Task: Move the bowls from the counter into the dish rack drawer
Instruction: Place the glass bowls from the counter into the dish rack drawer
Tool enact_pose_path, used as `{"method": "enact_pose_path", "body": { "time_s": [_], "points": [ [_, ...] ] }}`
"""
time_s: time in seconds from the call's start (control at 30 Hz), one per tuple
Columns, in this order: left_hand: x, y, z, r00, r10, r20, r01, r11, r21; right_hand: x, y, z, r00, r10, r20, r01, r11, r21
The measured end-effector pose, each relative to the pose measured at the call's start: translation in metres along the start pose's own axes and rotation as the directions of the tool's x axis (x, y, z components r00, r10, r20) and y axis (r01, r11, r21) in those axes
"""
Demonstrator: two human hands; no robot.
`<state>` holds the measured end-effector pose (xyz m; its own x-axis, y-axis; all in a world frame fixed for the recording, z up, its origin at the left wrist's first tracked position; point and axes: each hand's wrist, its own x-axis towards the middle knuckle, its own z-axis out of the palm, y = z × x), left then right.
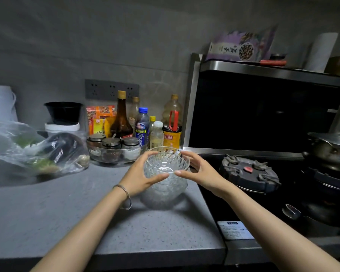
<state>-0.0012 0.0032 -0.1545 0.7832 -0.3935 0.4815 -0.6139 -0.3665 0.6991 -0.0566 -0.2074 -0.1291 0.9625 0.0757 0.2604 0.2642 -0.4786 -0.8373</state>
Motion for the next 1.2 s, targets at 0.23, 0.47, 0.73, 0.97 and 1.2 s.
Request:
{"method": "enact_pose_path", "body": {
  "time_s": [0.23,0.47,0.73,0.97,1.2],
  "points": [
    [0.005,0.020,-0.002,0.987,0.071,-0.143,-0.089,0.987,-0.130,-0.006,-0.019,-0.006,0.992,-0.066,-0.105,0.066,0.998,0.003],
    [0.009,0.079,0.013,0.984,0.070,-0.165,-0.118,0.945,-0.304,-0.051,-0.046,-0.050,0.988,-0.088,-0.127,0.094,0.995,0.043],
    [-0.004,0.134,0.087,0.970,0.048,0.239,0.066,0.891,-0.449,-0.139,-0.037,-0.124,0.994,-0.033,0.100,0.053,0.978,-0.201],
    [-0.031,0.163,0.179,0.906,0.077,0.416,0.111,0.905,-0.411,-0.216,0.009,-0.158,0.987,0.151,0.061,-0.143,0.983,-0.117],
    [-0.085,0.161,0.263,0.830,0.123,0.544,0.175,0.868,-0.464,-0.292,0.071,-0.176,0.936,0.351,0.012,-0.351,0.933,0.079]
  ]
}}
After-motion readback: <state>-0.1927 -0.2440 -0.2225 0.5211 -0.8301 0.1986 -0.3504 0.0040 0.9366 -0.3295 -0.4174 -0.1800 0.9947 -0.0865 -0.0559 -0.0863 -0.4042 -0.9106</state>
